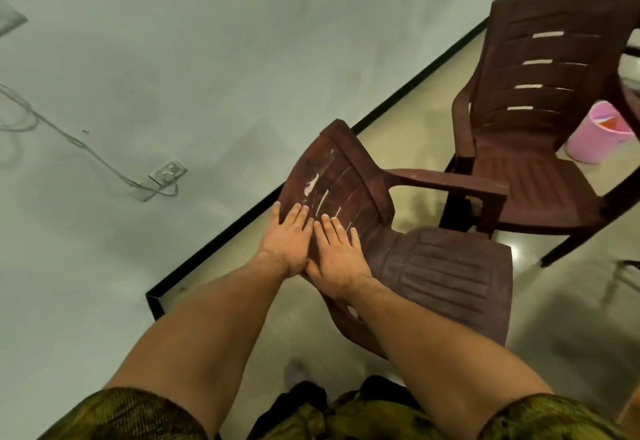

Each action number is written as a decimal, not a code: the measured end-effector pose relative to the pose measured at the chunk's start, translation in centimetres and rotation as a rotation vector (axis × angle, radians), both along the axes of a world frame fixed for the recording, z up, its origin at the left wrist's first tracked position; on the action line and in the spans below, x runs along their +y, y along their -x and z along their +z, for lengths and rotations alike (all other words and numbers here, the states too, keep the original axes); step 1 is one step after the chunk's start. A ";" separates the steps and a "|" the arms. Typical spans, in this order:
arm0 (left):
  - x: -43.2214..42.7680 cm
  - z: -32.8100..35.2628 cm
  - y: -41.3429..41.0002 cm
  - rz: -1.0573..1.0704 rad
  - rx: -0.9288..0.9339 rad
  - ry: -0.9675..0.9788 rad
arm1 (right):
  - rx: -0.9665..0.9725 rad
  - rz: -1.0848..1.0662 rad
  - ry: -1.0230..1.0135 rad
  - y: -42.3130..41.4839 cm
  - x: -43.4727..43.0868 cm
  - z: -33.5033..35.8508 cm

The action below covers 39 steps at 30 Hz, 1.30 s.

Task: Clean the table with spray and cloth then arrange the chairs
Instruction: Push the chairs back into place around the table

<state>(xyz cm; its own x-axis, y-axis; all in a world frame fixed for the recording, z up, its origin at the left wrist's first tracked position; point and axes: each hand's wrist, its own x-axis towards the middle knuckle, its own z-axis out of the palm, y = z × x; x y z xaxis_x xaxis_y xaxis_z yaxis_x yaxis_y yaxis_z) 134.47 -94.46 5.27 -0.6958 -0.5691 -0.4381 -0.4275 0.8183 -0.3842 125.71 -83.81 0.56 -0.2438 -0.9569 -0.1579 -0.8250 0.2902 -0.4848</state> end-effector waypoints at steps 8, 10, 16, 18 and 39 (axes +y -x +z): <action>-11.2 -0.4 3.1 -0.175 0.124 -0.110 | -0.009 -0.184 0.013 -0.2 -9.4 -0.2; -13.9 -0.6 4.0 -0.273 0.172 -0.166 | -0.063 -0.281 0.002 -0.3 -11.4 -0.2; -21.5 -2.9 5.1 -0.522 0.368 -0.319 | -0.210 -0.616 0.113 -3.9 -18.1 0.4; -22.5 -3.5 4.9 -0.579 0.373 -0.381 | -0.143 -0.748 0.058 -5.7 -19.1 0.7; -20.7 -3.6 10.6 -0.734 0.388 -0.606 | 0.259 -1.211 -0.329 -8.0 -18.8 1.7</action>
<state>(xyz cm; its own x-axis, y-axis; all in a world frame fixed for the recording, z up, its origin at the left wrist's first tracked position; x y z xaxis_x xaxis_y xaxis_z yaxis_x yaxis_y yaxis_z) 123.83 -115.15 1.69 -0.9380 0.2954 -0.1811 0.2494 0.9385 0.2388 133.67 -102.57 2.24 -0.9865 -0.0293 -0.1610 -0.0111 0.9935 -0.1132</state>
